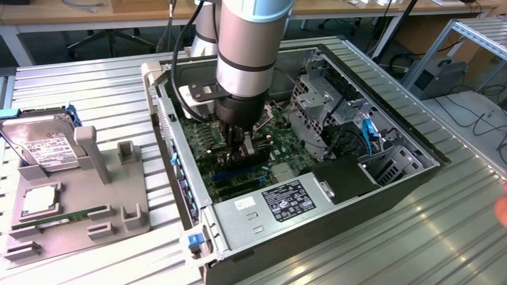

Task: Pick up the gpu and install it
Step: 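Insert the gpu into the slot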

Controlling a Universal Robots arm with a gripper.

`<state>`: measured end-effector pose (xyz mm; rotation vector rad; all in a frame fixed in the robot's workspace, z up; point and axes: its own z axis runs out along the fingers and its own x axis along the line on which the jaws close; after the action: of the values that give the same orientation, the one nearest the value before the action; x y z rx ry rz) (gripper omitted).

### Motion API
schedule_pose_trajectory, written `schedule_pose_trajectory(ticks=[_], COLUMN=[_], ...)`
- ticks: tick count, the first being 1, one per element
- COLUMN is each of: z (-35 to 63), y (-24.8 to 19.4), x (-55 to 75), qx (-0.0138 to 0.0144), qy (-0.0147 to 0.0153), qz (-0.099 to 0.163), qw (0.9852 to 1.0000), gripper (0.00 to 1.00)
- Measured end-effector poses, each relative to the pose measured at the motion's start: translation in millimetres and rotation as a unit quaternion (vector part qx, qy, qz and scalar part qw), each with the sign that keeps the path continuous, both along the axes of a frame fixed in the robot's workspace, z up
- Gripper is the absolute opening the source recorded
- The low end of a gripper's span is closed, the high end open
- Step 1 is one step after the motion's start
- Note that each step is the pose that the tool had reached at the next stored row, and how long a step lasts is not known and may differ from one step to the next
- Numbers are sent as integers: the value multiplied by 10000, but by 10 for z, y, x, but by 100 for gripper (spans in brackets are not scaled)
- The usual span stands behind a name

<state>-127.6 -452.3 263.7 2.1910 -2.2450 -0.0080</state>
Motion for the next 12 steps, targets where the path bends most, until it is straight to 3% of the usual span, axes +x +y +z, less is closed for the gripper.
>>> schedule_pose_trajectory(ticks=[12], z=[-36], y=[6], x=[2], qx=[-3], qy=[2], qz=[1], qw=[10000], gripper=[27])
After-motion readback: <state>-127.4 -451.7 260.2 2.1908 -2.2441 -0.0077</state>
